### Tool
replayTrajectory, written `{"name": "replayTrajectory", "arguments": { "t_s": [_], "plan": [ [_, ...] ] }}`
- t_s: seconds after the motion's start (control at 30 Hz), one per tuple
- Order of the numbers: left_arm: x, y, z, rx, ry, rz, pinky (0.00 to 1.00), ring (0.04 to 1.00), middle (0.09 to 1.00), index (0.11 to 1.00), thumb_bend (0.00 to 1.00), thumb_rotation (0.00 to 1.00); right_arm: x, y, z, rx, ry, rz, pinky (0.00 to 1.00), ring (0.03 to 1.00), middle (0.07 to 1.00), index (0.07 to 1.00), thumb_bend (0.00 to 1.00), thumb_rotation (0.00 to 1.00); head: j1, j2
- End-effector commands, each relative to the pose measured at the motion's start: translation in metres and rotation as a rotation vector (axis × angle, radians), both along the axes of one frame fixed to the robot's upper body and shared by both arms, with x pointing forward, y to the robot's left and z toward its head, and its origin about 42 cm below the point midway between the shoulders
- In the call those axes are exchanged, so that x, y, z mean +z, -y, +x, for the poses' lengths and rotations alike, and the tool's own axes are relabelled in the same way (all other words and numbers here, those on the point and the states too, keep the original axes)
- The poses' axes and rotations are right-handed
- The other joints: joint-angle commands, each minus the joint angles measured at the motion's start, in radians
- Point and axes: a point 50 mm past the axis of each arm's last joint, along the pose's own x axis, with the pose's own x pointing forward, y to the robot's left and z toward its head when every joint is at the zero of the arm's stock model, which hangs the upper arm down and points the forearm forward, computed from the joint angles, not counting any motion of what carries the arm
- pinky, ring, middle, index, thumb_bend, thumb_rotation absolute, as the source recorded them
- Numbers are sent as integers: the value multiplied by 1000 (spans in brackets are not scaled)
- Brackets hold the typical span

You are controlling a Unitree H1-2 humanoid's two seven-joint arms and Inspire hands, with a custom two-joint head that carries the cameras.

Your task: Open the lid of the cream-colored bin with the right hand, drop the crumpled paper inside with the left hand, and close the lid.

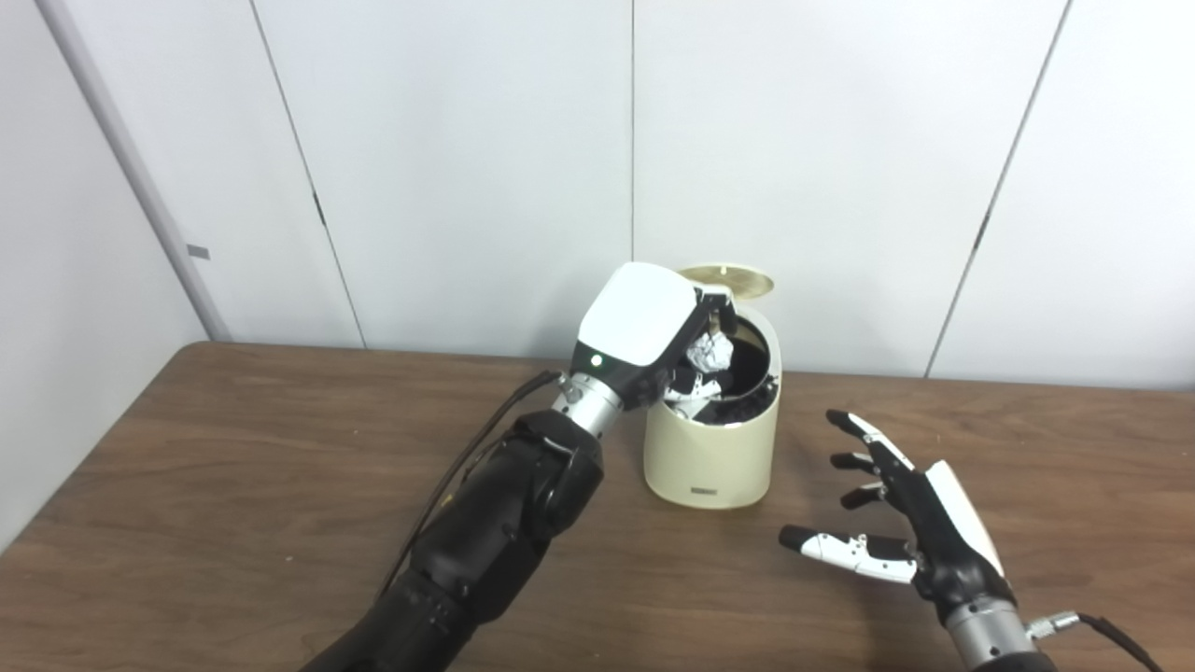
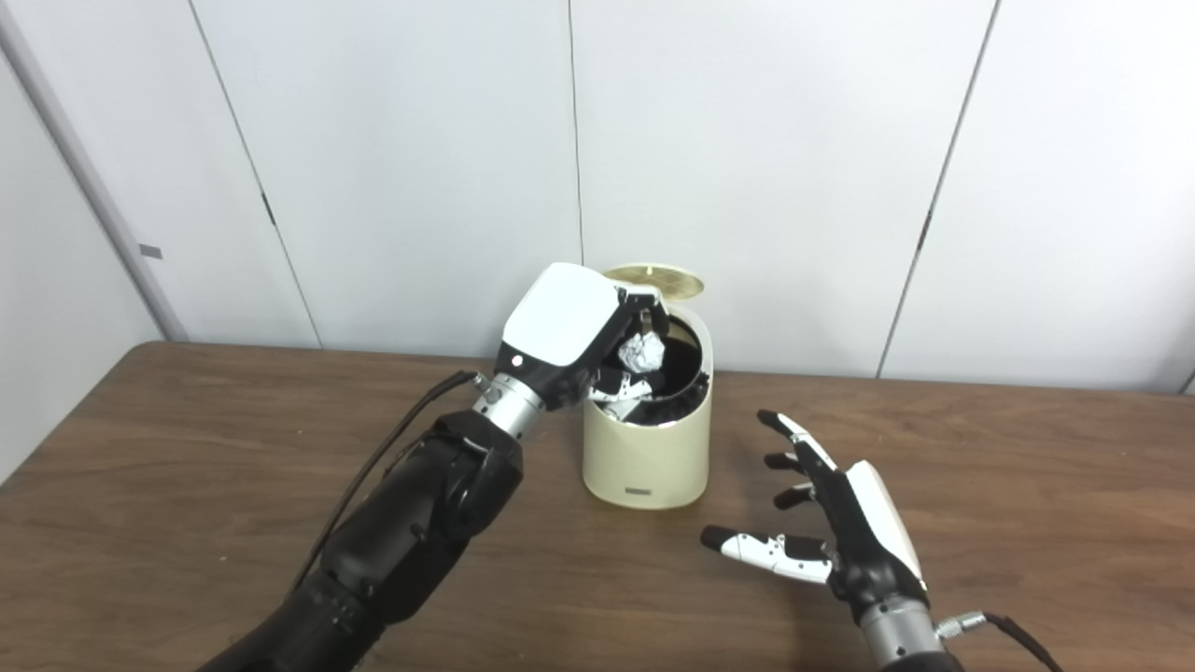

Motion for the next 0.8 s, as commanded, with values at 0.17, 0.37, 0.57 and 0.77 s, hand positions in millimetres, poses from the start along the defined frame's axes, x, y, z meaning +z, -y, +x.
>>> {"name": "replayTrajectory", "arguments": {
  "t_s": [0.17, 0.37, 0.57, 0.77],
  "plan": [
    [34, 2, 4, -8, 69, 15, 503, 573, 612, 496, 519, 39, 19, -2, 2, 15, 93, 12, 607, 795, 919, 882, 706, 390, 3, 5],
    [35, 0, 4, 0, 59, 8, 518, 589, 632, 496, 521, 51, 18, -3, 2, 14, 90, 16, 604, 796, 917, 881, 709, 388, 4, 5],
    [37, -1, 3, -5, 60, -2, 510, 579, 624, 496, 521, 50, 18, -3, 2, 14, 91, 17, 596, 787, 914, 875, 710, 374, 4, 10],
    [38, -1, 1, -10, 56, -17, 498, 574, 622, 496, 520, 51, 17, -3, 1, 14, 90, 23, 595, 784, 912, 875, 712, 372, 5, 14]
  ]
}}
